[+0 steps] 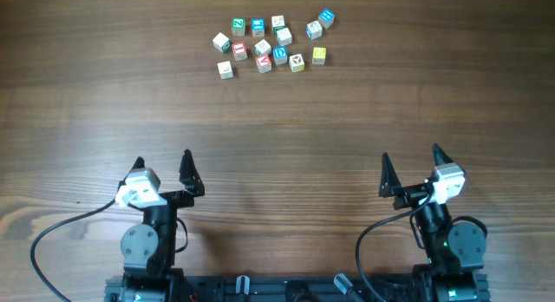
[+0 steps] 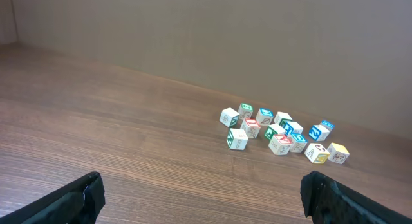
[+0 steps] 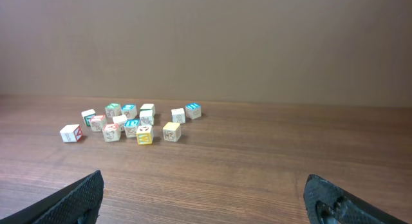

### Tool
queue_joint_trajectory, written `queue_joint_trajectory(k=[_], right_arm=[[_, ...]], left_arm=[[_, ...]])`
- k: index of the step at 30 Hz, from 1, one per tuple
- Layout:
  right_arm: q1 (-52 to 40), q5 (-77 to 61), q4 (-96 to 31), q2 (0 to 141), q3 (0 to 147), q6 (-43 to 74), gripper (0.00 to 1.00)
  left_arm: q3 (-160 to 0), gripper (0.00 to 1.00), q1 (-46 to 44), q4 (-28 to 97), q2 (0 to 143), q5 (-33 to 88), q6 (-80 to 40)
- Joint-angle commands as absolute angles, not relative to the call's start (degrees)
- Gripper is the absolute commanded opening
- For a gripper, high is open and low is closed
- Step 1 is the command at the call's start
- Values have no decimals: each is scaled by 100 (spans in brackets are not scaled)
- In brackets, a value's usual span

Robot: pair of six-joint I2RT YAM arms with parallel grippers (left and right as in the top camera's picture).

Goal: Form a tower

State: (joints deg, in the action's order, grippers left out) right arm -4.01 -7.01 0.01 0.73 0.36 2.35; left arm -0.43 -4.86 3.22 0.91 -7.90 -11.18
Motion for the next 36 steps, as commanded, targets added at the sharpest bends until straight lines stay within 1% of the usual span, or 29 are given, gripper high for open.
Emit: queue_joint_trajectory(k=[1,36], right_arm=[[-368,-598,32,80,32,314,99],[-368,-598,32,80,30,314,100]], left_arm=[[-34,100,-460,331,104,-906,-1026],[-34,100,-460,327,104,-908,-1026]])
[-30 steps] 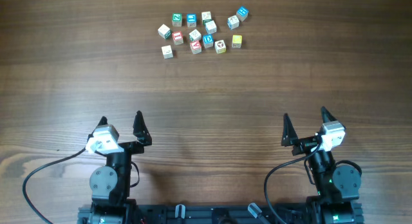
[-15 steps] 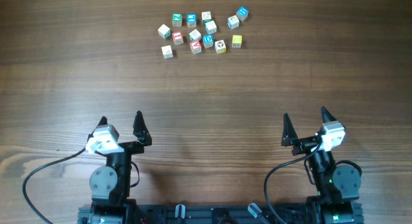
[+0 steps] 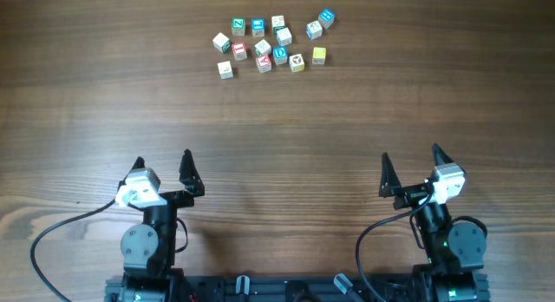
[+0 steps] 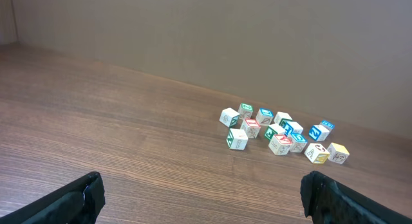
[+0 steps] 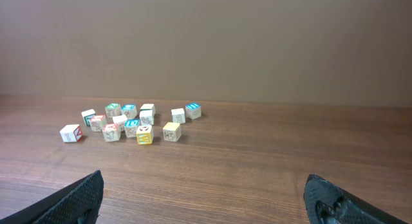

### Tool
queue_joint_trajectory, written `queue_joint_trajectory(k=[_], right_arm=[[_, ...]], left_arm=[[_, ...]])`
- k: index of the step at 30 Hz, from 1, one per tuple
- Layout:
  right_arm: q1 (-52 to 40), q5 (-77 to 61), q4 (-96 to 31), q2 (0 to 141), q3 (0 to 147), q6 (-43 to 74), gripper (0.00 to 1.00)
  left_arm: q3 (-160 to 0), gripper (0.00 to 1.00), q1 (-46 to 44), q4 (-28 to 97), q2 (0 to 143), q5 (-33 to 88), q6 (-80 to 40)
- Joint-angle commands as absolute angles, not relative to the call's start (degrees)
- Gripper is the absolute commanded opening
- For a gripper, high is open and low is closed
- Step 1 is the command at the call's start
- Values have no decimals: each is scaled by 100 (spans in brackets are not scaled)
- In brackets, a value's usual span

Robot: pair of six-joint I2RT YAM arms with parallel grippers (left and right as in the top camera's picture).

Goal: Form a tower

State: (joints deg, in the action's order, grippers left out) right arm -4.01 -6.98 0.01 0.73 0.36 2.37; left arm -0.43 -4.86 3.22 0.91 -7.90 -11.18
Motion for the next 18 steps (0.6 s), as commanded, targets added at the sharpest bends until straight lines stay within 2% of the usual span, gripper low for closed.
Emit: queue_joint_trajectory(k=[1,8,12,18], right_arm=[[-368,-598,32,80,32,314,99],[-368,-598,32,80,32,311,100],[-368,-598,32,80,30,314,100],[-368,-598,32,80,32,314,99]], left_arm=[[-34,100,-460,327,104,-908,-1026],[-34,100,-460,274,104,-886,-1024],[-198,100,-460,-478,104,-580,-1026],[-1586,100,-460,-97,270,-587,-1017]])
